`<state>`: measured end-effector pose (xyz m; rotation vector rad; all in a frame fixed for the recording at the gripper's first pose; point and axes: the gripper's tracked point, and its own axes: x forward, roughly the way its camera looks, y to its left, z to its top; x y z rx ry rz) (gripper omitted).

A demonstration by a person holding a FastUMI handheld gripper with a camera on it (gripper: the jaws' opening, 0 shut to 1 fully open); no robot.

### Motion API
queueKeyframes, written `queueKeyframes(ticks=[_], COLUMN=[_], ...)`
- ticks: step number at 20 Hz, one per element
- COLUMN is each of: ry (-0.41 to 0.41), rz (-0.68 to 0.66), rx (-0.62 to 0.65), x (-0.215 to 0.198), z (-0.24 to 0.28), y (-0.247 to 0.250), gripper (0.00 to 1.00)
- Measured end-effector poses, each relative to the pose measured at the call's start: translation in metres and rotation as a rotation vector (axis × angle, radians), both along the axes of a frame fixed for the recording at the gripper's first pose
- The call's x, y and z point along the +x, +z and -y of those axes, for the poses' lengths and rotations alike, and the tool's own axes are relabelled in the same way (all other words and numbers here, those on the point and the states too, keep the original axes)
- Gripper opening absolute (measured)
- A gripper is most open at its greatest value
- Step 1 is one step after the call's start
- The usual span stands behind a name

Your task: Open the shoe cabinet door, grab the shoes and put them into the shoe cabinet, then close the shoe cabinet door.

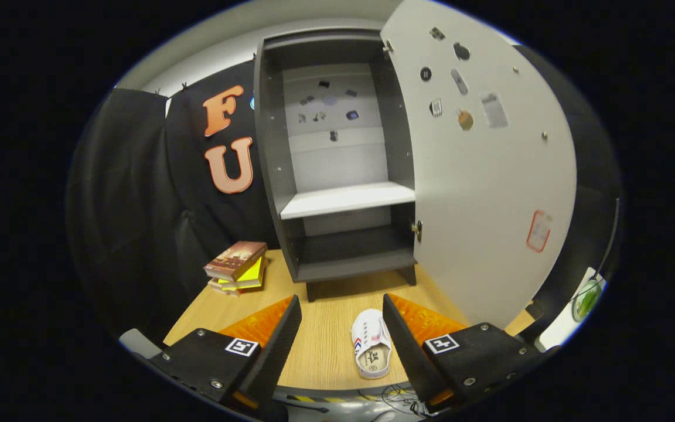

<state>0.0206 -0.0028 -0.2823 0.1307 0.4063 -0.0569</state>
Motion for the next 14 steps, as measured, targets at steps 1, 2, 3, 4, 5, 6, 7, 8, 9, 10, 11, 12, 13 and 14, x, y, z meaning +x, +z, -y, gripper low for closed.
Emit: queueKeyframes(ticks=[1,2,3,4,5,6,7,8,9,10,11,12,13,14], ry=[0.013,0.021,0.031,0.037,0.041,0.037,0.032,0.037,0.037,0.040,0.042,0.042,0.046,0.044], rz=[-0.039,-0.080,-0.120,-0.160,-0.200,-0.241,-0.275,-0.304,-0.328,-0.352,-0.375,-0.394,-0.416,-0.429], rx=[0.024,0.045,0.065,0.072,0.079,0.084,0.098,0.118,0.128,0.131,0.127,0.129,0.130,0.137], x=[0.004,0.007,0.010,0.012,0.014,0.016,0.019,0.022,0.025,0.028,0.028,0.029,0.030,0.032], z=[-0.003,-0.006,-0.007,-0.008,-0.009,-0.007,-0.005,-0.006,-0.006,-0.004,-0.002,0.000,0.000,0.000], y=[-0.022,-0.043,-0.064,-0.086,-0.108,-0.128,-0.146,-0.158,-0.171,-0.182,-0.192,-0.200,-0.210,-0.217], gripper=[0.88,0.88,0.88,0.88,0.89,0.89,0.89,0.88,0.88,0.87,0.86,0.84,0.83,0.80])
